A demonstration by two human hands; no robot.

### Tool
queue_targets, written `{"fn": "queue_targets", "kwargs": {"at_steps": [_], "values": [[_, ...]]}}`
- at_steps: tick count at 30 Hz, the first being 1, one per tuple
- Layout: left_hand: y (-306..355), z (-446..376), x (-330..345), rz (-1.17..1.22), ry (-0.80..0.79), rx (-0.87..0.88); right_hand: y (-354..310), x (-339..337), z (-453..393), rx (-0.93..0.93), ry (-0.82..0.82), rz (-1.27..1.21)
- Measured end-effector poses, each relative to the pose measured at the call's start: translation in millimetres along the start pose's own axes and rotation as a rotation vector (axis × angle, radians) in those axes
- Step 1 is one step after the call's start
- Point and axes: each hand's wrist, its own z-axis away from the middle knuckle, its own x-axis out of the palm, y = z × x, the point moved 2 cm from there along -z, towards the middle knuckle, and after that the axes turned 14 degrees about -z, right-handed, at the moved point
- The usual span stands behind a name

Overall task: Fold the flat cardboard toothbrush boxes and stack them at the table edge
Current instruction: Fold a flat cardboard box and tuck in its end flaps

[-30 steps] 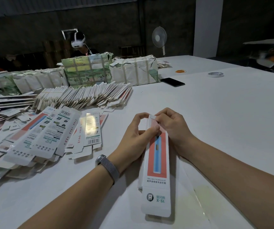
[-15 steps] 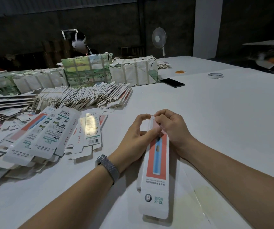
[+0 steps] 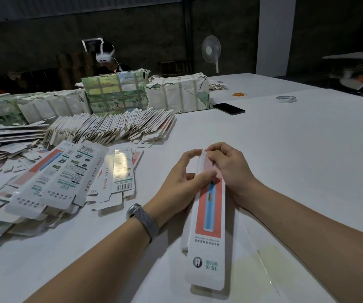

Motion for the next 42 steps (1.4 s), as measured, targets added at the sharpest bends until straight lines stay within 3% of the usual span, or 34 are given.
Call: {"fn": "queue_targets", "kwargs": {"at_steps": [34,42], "values": [[-0.2,1.6,-3.3,0.015,-0.050,0.045,-3.9,-2.6,-0.8,0.032,-0.096,-0.085],[-1.1,1.0,0.8,0.045,-0.017,0.071,-3.0,-3.2,1.1,0.013,-0.030,-0.085]]}}
